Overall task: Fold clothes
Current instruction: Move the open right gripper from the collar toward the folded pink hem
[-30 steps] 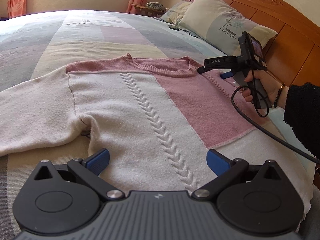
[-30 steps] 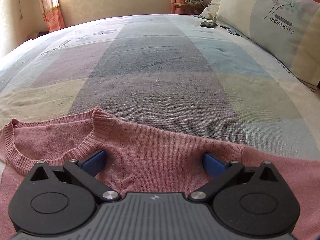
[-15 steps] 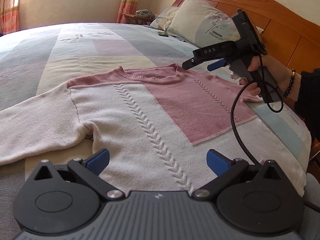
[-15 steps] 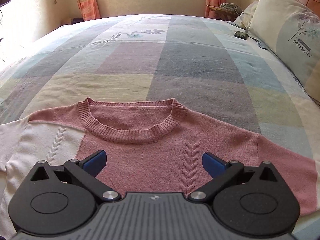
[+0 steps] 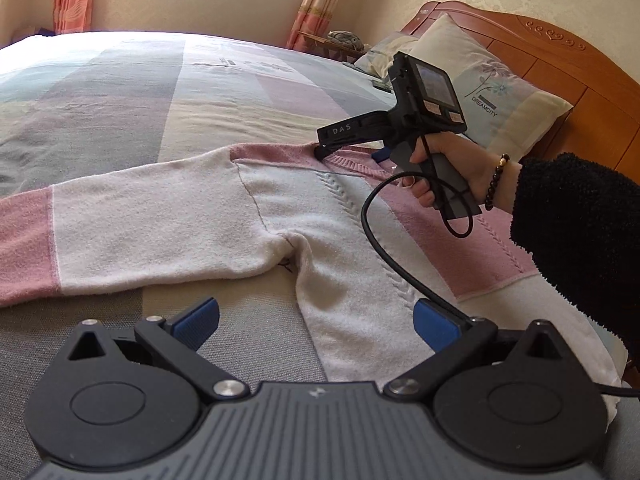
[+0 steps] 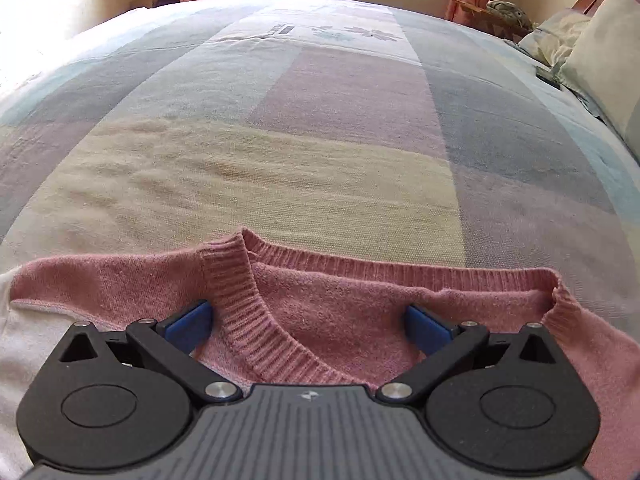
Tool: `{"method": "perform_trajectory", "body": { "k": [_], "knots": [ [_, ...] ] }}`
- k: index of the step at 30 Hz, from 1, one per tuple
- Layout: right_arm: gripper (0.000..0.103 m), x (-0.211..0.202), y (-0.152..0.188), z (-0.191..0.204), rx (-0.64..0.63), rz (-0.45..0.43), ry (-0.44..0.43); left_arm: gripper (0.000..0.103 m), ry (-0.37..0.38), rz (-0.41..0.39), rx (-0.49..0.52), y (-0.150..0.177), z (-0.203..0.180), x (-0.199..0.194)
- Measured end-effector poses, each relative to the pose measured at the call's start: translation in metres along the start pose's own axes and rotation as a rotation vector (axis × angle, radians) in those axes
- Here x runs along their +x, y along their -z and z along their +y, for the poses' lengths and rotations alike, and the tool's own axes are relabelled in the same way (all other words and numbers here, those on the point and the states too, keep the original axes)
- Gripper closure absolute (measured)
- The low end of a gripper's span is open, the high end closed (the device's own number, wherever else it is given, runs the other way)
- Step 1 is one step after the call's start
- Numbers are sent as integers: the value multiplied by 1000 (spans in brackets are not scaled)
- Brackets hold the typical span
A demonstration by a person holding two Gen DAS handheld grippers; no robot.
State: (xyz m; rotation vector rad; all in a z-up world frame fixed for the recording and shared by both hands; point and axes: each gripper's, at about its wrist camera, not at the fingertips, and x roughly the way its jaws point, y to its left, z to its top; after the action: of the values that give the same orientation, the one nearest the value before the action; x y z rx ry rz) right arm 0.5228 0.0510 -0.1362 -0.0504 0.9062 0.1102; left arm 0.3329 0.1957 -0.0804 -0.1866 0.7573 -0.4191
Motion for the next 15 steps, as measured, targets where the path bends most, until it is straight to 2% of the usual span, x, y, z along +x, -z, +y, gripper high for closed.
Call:
{"method": "perform_trajectory", "body": {
  "k": [4,7,11,15],
  "knots": [
    [0,-6,-9,-3,-32,-37,-32,1,28,-20,-1,-1,-3,-4],
    [0,-34,-4,-13,-35,-87,-95,1,61,-40,16,-2,-12,-9],
    [0,-86,12,-34,-67,-119,-81,1,96,-50,63,-3,-35,-12],
    [0,-133,49,-64,-119,-81,-18,1,144,-32,172,0,-74,-11]
  ]
}}
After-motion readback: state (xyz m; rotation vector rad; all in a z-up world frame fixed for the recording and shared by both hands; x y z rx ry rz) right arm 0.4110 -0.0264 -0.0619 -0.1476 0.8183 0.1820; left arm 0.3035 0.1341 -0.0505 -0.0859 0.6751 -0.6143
